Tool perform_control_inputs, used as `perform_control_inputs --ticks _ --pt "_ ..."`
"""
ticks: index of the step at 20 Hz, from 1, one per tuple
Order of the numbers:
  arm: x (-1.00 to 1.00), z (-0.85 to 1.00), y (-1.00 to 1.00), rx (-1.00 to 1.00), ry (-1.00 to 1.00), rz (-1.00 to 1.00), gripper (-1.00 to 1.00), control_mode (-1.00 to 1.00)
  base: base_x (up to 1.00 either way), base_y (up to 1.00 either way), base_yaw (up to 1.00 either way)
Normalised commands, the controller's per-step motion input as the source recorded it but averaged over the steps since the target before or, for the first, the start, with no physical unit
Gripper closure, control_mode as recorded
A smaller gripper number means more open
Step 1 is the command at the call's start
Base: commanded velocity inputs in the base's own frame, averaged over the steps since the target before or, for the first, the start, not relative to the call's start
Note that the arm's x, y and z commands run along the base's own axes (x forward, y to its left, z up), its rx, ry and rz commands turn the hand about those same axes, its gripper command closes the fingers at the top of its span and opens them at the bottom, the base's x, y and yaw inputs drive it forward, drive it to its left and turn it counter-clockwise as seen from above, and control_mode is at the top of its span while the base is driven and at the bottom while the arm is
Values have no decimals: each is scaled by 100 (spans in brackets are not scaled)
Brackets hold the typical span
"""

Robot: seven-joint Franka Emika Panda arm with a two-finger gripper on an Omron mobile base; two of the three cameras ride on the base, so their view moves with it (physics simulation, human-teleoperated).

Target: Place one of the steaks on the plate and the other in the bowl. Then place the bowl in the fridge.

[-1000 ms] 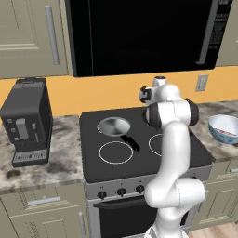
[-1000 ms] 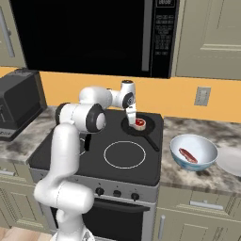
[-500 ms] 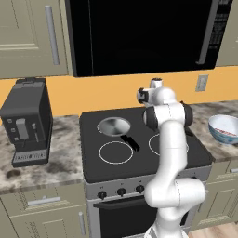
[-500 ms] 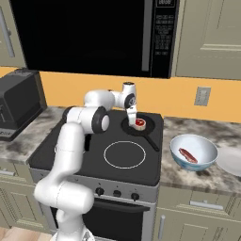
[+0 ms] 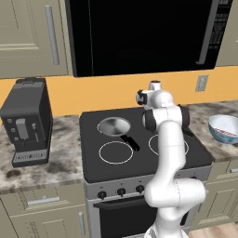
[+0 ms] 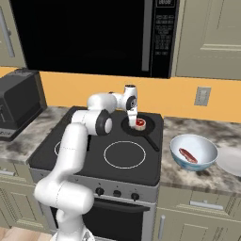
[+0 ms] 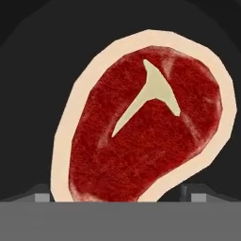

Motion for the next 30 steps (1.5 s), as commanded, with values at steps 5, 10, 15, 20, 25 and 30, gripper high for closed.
perform_control_inputs --ticks 5,10,15,20,25,30 --pt "0 -34 -2 0 8 -3 100 -100 0 0 0" --pt "-1 -28 0 1 4 -3 100 -100 0 0 0" --pt "-42 -2 0 1 0 -2 100 -100 0 0 0" --pt "-45 -1 0 2 -1 0 100 -100 0 0 0" --pt "-65 0 11 0 -12 0 100 -100 0 0 0" --pt "-68 0 11 0 -32 0 100 -100 0 0 0"
